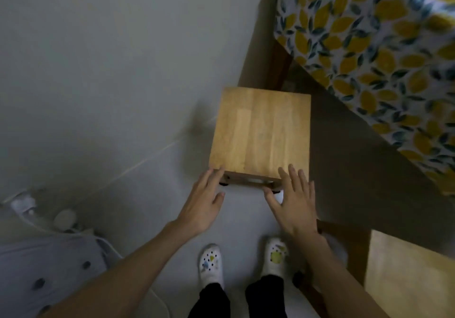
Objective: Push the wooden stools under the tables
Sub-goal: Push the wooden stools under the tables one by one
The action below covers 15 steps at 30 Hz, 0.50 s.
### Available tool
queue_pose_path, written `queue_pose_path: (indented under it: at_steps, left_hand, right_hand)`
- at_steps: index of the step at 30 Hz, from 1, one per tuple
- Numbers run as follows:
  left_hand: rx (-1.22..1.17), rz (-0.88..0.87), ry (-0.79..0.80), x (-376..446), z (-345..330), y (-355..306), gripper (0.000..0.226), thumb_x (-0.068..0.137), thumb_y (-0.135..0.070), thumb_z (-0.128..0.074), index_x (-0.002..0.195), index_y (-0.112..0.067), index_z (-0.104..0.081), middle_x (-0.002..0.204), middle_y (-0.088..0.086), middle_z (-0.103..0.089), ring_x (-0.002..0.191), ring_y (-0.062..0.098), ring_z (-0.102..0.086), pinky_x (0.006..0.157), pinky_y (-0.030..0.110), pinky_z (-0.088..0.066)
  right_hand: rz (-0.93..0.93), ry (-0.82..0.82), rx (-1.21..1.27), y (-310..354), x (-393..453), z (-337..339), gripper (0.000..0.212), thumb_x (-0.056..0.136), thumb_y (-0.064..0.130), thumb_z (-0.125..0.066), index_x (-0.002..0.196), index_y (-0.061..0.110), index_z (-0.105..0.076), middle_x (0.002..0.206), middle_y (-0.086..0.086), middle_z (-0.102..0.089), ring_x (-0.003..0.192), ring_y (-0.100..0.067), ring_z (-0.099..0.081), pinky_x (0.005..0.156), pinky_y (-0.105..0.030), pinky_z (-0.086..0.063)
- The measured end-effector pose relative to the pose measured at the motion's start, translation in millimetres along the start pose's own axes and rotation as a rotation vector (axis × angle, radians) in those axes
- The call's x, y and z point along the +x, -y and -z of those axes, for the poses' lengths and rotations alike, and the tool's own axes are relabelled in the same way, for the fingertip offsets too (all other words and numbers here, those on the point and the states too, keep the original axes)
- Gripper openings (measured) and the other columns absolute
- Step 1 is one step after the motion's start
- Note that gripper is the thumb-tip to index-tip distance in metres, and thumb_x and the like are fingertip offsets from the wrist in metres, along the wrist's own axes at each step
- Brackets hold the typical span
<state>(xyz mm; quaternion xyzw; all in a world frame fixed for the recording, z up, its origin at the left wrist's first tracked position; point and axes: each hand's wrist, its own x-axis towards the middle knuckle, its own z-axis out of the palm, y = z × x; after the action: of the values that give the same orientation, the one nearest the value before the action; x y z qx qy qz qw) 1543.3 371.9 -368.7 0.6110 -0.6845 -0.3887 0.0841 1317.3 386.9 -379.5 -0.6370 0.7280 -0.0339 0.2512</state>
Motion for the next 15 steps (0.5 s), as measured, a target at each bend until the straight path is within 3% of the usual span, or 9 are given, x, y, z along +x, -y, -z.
queue_pose_path:
  at_steps: [3, 7, 11, 15]
  left_hand:
    - [0.053, 0.012, -0.021, 52, -30, 41, 0.063, 0.099, -0.025, -0.043, 0.152, -0.026, -0.01, 0.161, 0.006, 0.003, 0.148, 0.025, 0.009, 0.12, 0.045, -0.01]
    - [0.374, -0.065, -0.019, 102, -53, 74, 0.072, 0.095, -0.056, -0.028, 0.153, -0.024, 0.001, 0.159, 0.003, 0.018, 0.143, 0.027, 0.025, 0.116, 0.045, 0.005]
    - [0.651, -0.226, -0.079, 126, -65, 85, 0.083, 0.091, -0.064, -0.024, 0.15, -0.006, -0.021, 0.158, 0.021, -0.014, 0.145, 0.043, -0.009, 0.114, 0.056, -0.021]
    - [0.686, -0.231, -0.046, 142, -75, 77, 0.083, 0.09, -0.059, -0.033, 0.147, 0.001, -0.023, 0.154, 0.029, -0.018, 0.144, 0.043, -0.016, 0.108, 0.058, -0.034]
  right_hand:
    - [0.032, -0.057, -0.038, -9, 43, -52, 0.082, 0.087, 0.067, -0.009, 0.156, 0.023, -0.011, 0.165, -0.001, 0.0, 0.15, -0.019, 0.012, 0.121, -0.042, 0.01]
    - [0.041, -0.12, -0.092, -19, 83, -99, 0.075, 0.096, 0.062, -0.023, 0.156, 0.021, -0.003, 0.164, -0.004, 0.005, 0.15, -0.021, 0.013, 0.121, -0.046, 0.008]
    - [0.093, -0.172, -0.179, -32, 93, -111, 0.081, 0.092, 0.071, -0.027, 0.156, 0.023, -0.01, 0.165, -0.002, -0.004, 0.151, -0.028, 0.001, 0.121, -0.051, -0.001]
    - [0.149, -0.175, -0.239, -54, 108, -102, 0.081, 0.092, 0.073, -0.027, 0.155, 0.022, -0.02, 0.163, -0.001, -0.015, 0.15, -0.031, -0.01, 0.119, -0.053, -0.011]
